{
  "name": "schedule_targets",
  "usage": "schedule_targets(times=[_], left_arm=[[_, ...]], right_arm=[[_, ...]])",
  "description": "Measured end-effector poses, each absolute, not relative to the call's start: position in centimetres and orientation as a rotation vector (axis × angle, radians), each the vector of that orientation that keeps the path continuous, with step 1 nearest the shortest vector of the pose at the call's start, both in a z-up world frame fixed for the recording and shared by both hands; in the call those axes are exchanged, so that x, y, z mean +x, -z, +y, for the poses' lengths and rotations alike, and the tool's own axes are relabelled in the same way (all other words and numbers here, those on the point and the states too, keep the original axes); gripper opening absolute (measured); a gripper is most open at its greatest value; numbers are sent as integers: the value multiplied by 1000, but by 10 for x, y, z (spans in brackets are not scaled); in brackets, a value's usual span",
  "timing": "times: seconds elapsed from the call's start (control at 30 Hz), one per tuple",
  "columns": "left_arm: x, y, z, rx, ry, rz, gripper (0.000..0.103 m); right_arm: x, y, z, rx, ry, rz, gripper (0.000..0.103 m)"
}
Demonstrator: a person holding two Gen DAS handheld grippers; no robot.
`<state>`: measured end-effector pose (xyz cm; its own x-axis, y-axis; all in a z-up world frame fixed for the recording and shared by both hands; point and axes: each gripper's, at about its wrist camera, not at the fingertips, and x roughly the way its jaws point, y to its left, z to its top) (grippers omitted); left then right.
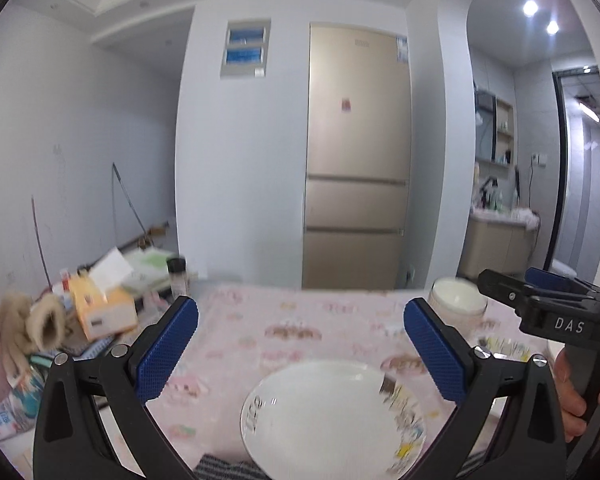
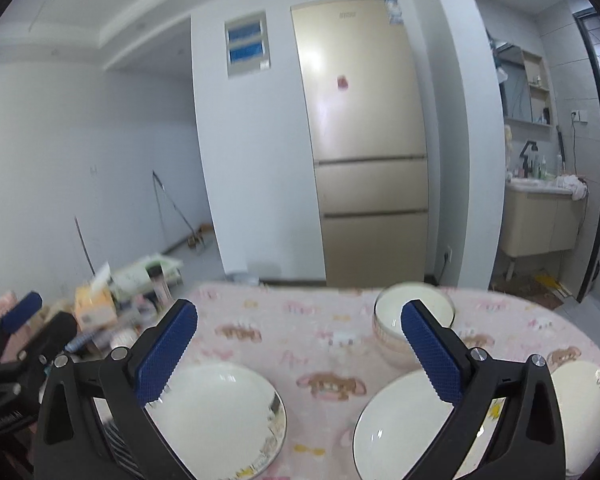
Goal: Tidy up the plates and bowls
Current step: 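Move both grippers to opposite rims of a white cat-print plate, then close the left gripper on the plate rim while the right gripper closes on the opposite rim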
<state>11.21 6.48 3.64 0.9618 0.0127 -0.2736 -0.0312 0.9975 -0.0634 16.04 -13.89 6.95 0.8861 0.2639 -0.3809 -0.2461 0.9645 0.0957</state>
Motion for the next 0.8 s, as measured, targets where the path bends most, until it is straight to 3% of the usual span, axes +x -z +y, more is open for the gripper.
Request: schedule_targets(times=[0.57,0.67,0.8], left_arm=[[150,52,133,-494,53,681,102],[155,64,145,-595,74,734,96],[160,78,154,-686,90,801,78]], right_arm=[[210,20,-124,103,-355,713,103],[218,30,-130,165,-387,770,102],[227,42,-134,252,-452,858,85]])
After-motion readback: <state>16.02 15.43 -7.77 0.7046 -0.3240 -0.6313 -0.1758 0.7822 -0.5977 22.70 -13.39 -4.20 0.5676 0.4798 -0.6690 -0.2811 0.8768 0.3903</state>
